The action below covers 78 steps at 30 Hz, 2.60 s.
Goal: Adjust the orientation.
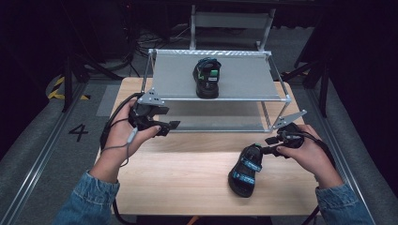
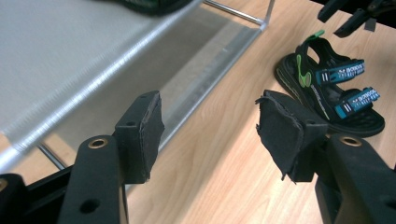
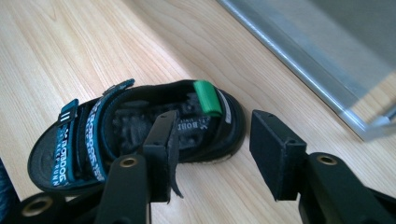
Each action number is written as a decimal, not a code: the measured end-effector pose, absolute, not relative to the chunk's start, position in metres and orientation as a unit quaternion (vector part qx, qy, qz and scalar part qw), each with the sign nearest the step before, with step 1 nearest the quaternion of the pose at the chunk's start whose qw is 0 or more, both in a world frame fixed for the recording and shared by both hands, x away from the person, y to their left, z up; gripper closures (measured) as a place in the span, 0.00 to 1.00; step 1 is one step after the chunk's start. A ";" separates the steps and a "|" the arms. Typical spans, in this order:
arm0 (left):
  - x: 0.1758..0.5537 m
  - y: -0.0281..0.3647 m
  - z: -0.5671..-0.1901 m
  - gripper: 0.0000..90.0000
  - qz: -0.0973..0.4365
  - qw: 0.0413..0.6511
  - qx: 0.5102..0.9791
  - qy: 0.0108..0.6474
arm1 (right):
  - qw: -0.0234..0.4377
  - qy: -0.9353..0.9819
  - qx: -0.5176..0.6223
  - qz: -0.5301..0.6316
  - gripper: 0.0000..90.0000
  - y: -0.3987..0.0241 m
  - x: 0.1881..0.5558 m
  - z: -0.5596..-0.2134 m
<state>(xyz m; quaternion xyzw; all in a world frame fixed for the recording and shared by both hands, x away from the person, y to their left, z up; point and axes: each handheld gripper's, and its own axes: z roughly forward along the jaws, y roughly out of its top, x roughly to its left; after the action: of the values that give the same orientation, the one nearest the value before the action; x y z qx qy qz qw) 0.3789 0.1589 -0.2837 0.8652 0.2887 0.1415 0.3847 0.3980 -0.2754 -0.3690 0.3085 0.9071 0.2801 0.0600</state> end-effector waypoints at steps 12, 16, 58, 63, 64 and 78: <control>0.361 0.166 -0.314 0.42 0.122 0.385 0.868 0.289 | 0.050 0.920 0.295 0.254 0.69 -0.256 0.412 -0.381; 0.356 0.171 -0.325 0.42 0.118 0.389 0.866 0.292 | 0.055 0.922 0.297 0.244 0.85 -0.254 0.414 -0.379; 0.385 0.151 -0.375 0.40 0.078 0.316 0.900 0.289 | -0.006 0.894 0.389 0.223 0.96 -0.308 0.290 -0.361; 0.386 0.151 -0.375 0.40 0.081 0.316 0.900 0.289 | -0.013 0.894 0.383 0.234 0.80 -0.309 0.292 -0.362; 0.386 0.152 -0.375 0.40 0.081 0.315 0.900 0.290 | -0.005 0.895 0.375 0.242 0.73 -0.309 0.294 -0.362; 0.387 0.161 -0.381 0.39 0.073 0.310 0.899 0.302 | 0.020 0.933 0.291 0.213 0.57 -0.277 0.336 -0.399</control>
<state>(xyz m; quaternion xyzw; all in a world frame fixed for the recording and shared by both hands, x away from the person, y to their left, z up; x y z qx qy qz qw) 0.3867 0.1606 -0.3808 0.8986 0.3017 0.0735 0.3100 0.3357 -0.2766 -0.3994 0.2906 0.9327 0.2127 0.0202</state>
